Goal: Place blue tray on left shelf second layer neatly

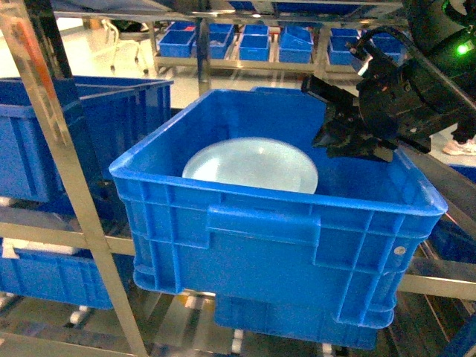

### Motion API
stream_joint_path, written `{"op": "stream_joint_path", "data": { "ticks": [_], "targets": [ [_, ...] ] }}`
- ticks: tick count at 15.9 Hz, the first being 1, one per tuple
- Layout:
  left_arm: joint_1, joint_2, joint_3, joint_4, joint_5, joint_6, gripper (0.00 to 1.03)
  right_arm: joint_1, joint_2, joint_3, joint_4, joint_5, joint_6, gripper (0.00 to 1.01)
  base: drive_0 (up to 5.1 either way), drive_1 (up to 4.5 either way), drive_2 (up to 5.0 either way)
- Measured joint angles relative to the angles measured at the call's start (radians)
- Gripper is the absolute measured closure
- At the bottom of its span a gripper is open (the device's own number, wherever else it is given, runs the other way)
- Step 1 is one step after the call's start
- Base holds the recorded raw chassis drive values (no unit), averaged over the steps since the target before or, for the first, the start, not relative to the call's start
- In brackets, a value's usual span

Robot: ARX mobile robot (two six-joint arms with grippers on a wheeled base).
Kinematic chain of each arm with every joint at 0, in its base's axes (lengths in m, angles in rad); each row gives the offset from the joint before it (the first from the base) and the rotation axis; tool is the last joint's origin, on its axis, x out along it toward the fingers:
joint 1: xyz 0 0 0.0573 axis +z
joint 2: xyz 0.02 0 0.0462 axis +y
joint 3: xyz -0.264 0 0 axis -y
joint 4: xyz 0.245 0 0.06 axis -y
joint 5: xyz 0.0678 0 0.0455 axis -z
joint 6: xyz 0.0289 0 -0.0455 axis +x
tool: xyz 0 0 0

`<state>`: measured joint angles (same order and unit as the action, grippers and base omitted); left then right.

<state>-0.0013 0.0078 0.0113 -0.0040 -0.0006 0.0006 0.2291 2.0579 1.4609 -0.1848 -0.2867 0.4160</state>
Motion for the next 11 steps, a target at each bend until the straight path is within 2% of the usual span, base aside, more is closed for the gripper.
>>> {"op": "stream_joint_path", "data": {
  "ticks": [1,5,6,8,10,11],
  "targets": [
    [0.0,0.0,0.0,0.001,0.0,0.0,0.05,0.0,-0.001,-0.001,0.002,-0.001,-0.014,0.62,0.0,0.0,0.0],
    [0.0,0.0,0.0,0.0,0.0,0.0,0.05,0.008,-0.054,-0.061,0.025,-0.019,-0.025,0.09,0.0,0.0,0.0],
    [0.0,0.0,0.0,0.0,0.0,0.0,0.05,0.008,-0.085,-0.087,0.028,-0.019,-0.025,0.01,0.0,0.0,0.0],
    [0.0,0.0,0.0,0.0,0.0,0.0,0.05,0.008,-0.131,-0.138,0.075,-0.017,-0.05,0.03,0.0,0.0,0.0],
    [0.0,0.0,0.0,0.0,0.0,0.0,0.05,0.016,-0.173,-0.203,0.106,-0.014,-0.105,0.03,0.0,0.0,0.0],
    [0.0,0.0,0.0,0.0,0.0,0.0,0.05,0.03,-0.196,-0.262,0.117,-0.016,-0.151,0.03,0.0,0.0,0.0]
  ]
}}
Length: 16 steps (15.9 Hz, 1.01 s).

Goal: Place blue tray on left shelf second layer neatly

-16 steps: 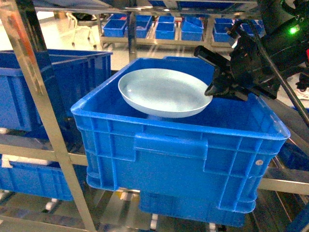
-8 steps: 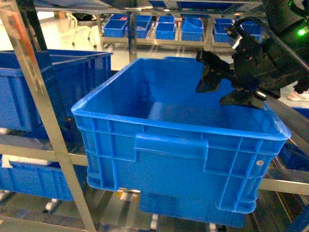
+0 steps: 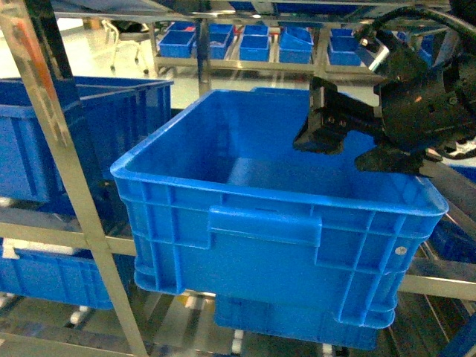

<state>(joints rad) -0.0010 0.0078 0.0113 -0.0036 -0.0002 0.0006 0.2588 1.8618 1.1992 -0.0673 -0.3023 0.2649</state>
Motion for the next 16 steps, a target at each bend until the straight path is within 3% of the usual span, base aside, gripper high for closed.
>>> {"op": "stream_joint_path", "data": {
  "ticks": [2,4,5,7,10,13,16],
  "targets": [
    [0.0,0.0,0.0,0.0,0.0,0.0,0.05,0.025,-0.106,-0.098,0.083,0.048,-0.074,0.03,0.0,0.0,0.0],
    [0.0,0.0,0.0,0.0,0.0,0.0,0.05,0.029,-0.243,-0.161,0.124,0.063,-0.158,0.03,0.0,0.0,0.0],
    [0.0,0.0,0.0,0.0,0.0,0.0,0.05,0.027,-0.279,-0.184,0.119,0.063,-0.175,0.03,0.0,0.0,0.0],
    [0.0,0.0,0.0,0.0,0.0,0.0,0.05,-0.014,-0.363,-0.285,0.129,0.073,-0.248,0.03,0.0,0.0,0.0],
    [0.0,0.0,0.0,0.0,0.0,0.0,0.05,-0.078,-0.452,-0.398,0.198,0.13,-0.343,0.03,0.0,0.0,0.0],
    [0.0,0.0,0.0,0.0,0.0,0.0,0.05,-0.159,-0.61,-0.536,0.214,0.209,-0.417,0.03,0.0,0.0,0.0],
    [0.0,0.0,0.0,0.0,0.0,0.0,0.05,-0.196,-0.758,-0.681,0.271,0.341,-0.496,0.03,0.0,0.0,0.0]
  ]
}}
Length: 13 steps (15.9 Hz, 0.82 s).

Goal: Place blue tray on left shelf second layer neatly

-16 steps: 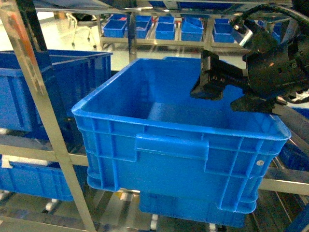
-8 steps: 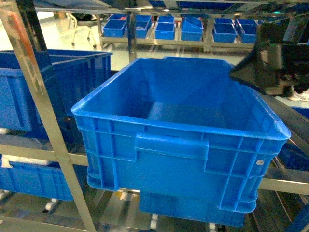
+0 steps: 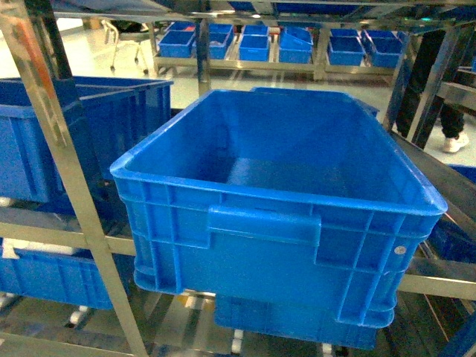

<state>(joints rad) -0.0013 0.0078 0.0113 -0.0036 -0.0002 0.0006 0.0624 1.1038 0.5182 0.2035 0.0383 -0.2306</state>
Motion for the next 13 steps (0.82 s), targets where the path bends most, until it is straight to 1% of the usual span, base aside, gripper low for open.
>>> {"op": "stream_joint_path", "data": {
  "ticks": [1,2,3,5,6,7,8,10,11,12,13],
  "targets": [
    [0.0,0.0,0.0,0.0,0.0,0.0,0.05,-0.04,-0.043,-0.049,0.031,0.038,-0.035,0.03,0.0,0.0,0.0],
    [0.0,0.0,0.0,0.0,0.0,0.0,0.05,-0.074,-0.048,-0.061,0.014,0.04,-0.041,0.03,0.0,0.0,0.0],
    [0.0,0.0,0.0,0.0,0.0,0.0,0.05,-0.098,-0.046,-0.068,0.006,0.025,-0.039,0.03,0.0,0.0,0.0],
    [0.0,0.0,0.0,0.0,0.0,0.0,0.05,-0.108,-0.047,-0.069,-0.008,-0.013,-0.007,0.03,0.0,0.0,0.0],
    [0.0,0.0,0.0,0.0,0.0,0.0,0.05,-0.084,-0.024,-0.13,0.224,-0.024,0.049,0.1,0.0,0.0,0.0],
    [0.0,0.0,0.0,0.0,0.001,0.0,0.05,-0.066,-0.033,-0.211,0.406,-0.033,0.116,0.21,0.0,0.0,0.0],
    [0.0,0.0,0.0,0.0,0.0,0.0,0.05,-0.059,-0.042,-0.252,0.47,-0.042,0.143,0.27,0.0,0.0,0.0],
    [0.0,0.0,0.0,0.0,0.0,0.0,0.05,-0.056,-0.062,-0.294,0.531,-0.042,0.166,0.34,0.0,0.0,0.0],
    [0.0,0.0,0.0,0.0,-0.001,0.0,0.05,-0.057,-0.1,-0.321,0.576,-0.04,0.188,0.45,0.0,0.0,0.0],
    [0.0,0.0,0.0,0.0,0.0,0.0,0.05,-0.058,-0.154,-0.333,0.576,-0.039,0.205,0.58,0.0,0.0,0.0],
    [0.0,0.0,0.0,0.0,0.0,0.0,0.05,-0.058,-0.193,-0.36,0.557,-0.039,0.212,0.7,0.0,0.0,0.0]
  ]
}}
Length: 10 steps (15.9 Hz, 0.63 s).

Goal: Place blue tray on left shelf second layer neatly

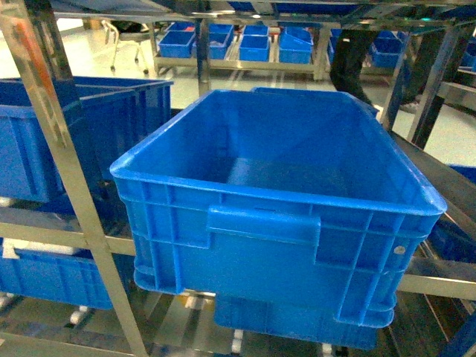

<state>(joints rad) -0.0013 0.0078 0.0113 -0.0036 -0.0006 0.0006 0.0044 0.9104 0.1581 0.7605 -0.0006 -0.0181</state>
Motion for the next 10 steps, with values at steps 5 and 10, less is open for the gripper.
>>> {"op": "stream_joint_path", "data": {
  "ticks": [5,10],
  "targets": [
    [0.0,0.0,0.0,0.0,0.0,0.0,0.05,0.0,-0.222,-0.099,-0.142,0.0,0.008,0.99,0.0,0.0,0.0],
    [0.0,0.0,0.0,0.0,0.0,0.0,0.05,0.0,-0.36,-0.143,-0.218,0.0,0.01,0.99,0.0,0.0,0.0]
  ]
}}
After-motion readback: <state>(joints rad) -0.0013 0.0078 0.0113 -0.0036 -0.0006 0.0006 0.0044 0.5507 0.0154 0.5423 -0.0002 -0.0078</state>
